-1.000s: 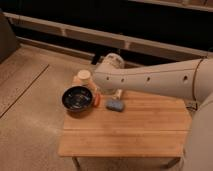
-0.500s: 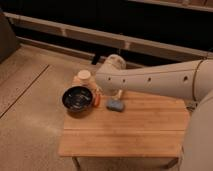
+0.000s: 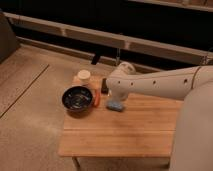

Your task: Wipe the white sponge on the table

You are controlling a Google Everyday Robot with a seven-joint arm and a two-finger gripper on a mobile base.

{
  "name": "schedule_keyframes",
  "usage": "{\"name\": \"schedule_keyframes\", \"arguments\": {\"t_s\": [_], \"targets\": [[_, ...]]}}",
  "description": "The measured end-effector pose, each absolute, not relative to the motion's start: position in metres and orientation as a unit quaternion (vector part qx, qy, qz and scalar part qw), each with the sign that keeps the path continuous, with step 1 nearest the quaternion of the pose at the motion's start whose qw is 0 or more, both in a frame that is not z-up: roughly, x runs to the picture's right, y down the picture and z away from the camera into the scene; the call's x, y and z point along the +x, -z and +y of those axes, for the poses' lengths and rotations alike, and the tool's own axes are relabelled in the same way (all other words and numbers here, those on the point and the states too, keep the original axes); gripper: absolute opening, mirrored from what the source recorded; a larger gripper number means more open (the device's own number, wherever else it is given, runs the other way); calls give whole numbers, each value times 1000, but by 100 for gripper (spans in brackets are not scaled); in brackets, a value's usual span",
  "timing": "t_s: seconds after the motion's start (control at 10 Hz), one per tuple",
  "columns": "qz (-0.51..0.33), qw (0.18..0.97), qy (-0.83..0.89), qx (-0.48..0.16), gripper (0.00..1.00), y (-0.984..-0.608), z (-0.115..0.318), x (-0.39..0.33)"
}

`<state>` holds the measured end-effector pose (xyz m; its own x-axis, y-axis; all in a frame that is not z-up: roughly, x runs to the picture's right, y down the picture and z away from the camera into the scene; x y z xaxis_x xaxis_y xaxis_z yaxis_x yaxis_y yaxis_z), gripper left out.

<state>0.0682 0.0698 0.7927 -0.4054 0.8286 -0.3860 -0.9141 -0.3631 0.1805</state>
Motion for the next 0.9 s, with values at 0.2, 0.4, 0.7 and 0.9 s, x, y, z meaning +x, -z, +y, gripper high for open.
{"name": "schedule_keyframes", "arguments": {"t_s": [0.2, 0.4, 0.7, 0.9], "targets": [[204, 519, -820, -132, 65, -809, 95, 81], [216, 500, -826, -148, 65, -829, 117, 99], [204, 515, -815, -172, 65, -849, 118, 100], [176, 532, -807, -186, 65, -855, 107, 98]]}}
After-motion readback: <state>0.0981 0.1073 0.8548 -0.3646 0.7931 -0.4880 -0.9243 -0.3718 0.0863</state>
